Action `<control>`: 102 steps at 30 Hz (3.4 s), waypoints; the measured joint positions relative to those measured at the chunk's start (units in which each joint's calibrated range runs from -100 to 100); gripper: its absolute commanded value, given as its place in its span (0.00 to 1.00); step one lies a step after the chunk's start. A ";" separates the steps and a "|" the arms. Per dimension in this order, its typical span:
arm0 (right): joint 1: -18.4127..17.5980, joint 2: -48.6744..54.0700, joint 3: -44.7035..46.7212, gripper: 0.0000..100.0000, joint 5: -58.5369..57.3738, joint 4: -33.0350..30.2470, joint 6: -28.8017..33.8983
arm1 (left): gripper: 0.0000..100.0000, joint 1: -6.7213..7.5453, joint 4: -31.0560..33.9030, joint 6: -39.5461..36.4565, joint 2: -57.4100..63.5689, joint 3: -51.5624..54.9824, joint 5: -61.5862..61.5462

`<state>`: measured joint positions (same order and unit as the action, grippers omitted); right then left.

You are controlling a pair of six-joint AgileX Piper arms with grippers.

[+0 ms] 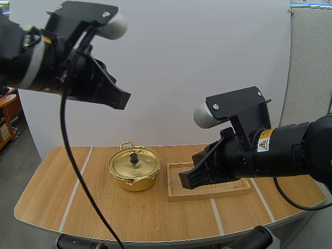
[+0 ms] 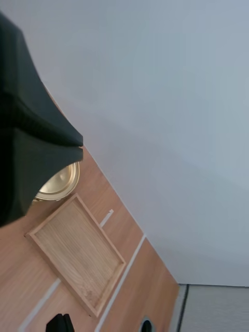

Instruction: Open the pot, put the grape inside, and close it

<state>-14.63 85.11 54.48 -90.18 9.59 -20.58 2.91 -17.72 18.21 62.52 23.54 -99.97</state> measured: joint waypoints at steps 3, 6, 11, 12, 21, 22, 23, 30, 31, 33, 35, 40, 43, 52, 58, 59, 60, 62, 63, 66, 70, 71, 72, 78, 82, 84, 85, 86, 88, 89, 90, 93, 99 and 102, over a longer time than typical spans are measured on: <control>0.00 0.00 0.00 0.00 0.00 0.13 0.00 | 0.00 0.00 0.00 -2.00 3.21 0.00 0.00; 0.00 0.00 0.00 0.00 0.00 0.87 0.00 | 0.00 0.00 0.00 -6.26 6.72 0.00 -0.03; 0.00 0.00 0.00 0.00 0.00 3.94 0.00 | 0.00 0.00 0.00 -10.55 11.68 0.00 -0.03; 0.00 0.00 0.00 0.00 0.00 4.07 0.00 | 0.00 0.00 0.00 -10.53 11.88 0.00 -0.03; 0.16 0.00 0.00 0.00 0.00 4.99 0.00 | 0.00 0.00 0.00 -12.21 19.51 2.28 -0.03; 0.40 0.09 0.00 0.00 0.00 4.99 0.00 | 0.00 0.00 0.00 -12.31 20.82 3.48 -0.03; 2.21 1.78 0.00 0.00 0.84 5.09 0.00 | 0.00 0.00 0.00 -12.36 23.23 5.86 -0.03; 6.25 11.33 0.00 0.00 15.89 4.65 0.00 | 0.00 0.00 -0.01 -17.91 37.21 23.44 11.30; 6.43 12.37 0.00 0.00 17.29 4.21 0.00 | 0.00 0.00 -0.01 -18.81 37.21 24.73 13.90; 7.20 13.71 0.00 0.00 18.48 3.21 0.00 | 0.00 0.00 -0.01 -19.82 37.21 27.87 18.14; 8.04 14.31 0.00 0.00 18.48 2.82 0.00 | 0.00 0.00 0.45 -20.19 37.21 30.42 21.27; 10.42 14.52 0.00 0.00 21.00 2.71 0.00 | 0.00 0.00 0.70 -20.49 37.21 35.36 31.27; 11.76 14.52 0.95 0.00 25.66 3.11 0.00 | 0.00 0.00 1.04 -20.57 37.21 37.68 40.26; 12.03 14.62 16.40 0.00 50.14 2.12 0.00 | 0.00 0.00 5.53 -20.69 37.21 46.86 63.50; 12.03 14.51 26.36 0.00 65.65 1.27 0.00 | 0.00 0.00 6.16 -20.69 37.21 54.19 71.84; 12.03 14.51 27.34 0.00 66.31 1.27 0.00 | 0.00 -0.08 6.29 -20.69 37.21 55.47 72.37; 12.03 14.51 28.49 0.00 67.08 1.14 0.00 | 0.00 -0.23 6.40 -20.69 37.21 56.74 72.99; 12.03 14.51 30.73 0.00 67.94 1.14 0.00 | 0.00 -0.42 6.50 -20.69 37.21 59.20 75.21; 12.17 14.51 31.78 0.00 68.62 1.14 0.00 | 0.00 -0.56 6.50 -20.69 37.21 60.54 76.41; 12.82 14.51 34.82 0.00 70.44 1.14 0.00 | 0.00 -0.99 6.50 -20.69 37.21 64.16 80.86; 13.86 14.51 38.59 0.00 71.01 1.14 0.00 | 0.00 -1.22 6.60 -20.69 37.21 67.66 82.81; 14.05 14.51 39.54 0.00 71.25 1.14 0.00 | 0.00 -1.22 6.60 -20.69 37.21 68.38 82.78; 14.17 14.51 40.15 0.00 71.42 1.14 0.00 | 0.00 -1.22 6.60 -20.69 37.21 69.33 83.02; 14.35 14.51 43.04 0.00 71.80 1.14 0.00 | 0.00 -1.22 6.60 -20.69 37.21 72.37 83.23; 14.35 14.51 45.17 0.00 71.09 1.14 0.00 | 0.00 -1.22 6.60 -20.69 37.21 76.12 82.49; 14.45 14.51 45.30 0.00 67.30 1.14 0.00 | 0.00 -1.22 6.60 -20.69 37.21 76.12 80.12; 14.52 14.51 45.30 0.00 66.49 1.14 0.00 | 0.00 -1.22 6.50 -20.69 37.21 76.24 78.36; 14.66 14.51 45.30 0.00 64.33 1.14 0.00 | 0.00 -1.22 6.39 -20.69 37.21 76.24 76.61; 15.14 14.51 45.52 0.00 59.71 1.14 0.00 | 0.00 -1.22 6.28 -20.69 37.21 76.24 74.36; 15.25 14.51 45.52 0.00 59.08 1.14 0.00 | 0.00 -1.22 6.01 -20.69 37.21 76.24 73.12; 15.27 14.51 45.52 0.00 58.76 1.14 0.00 | 0.00 -1.22 5.87 -20.69 37.21 76.24 72.34; 15.36 14.51 45.52 0.00 58.63 1.14 0.00 | 0.00 -1.22 5.64 -21.21 37.21 76.39 71.46; 15.36 14.51 45.52 0.00 58.06 1.14 0.00 | 0.00 -1.22 5.53 -22.43 37.21 76.39 68.48; 15.36 14.51 45.52 0.00 58.06 1.14 0.00 | 0.00 -1.22 5.53 -22.94 37.21 76.39 68.13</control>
<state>0.73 99.61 100.00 -32.12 10.73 -20.58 1.68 -12.18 -4.73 99.73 99.94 -31.84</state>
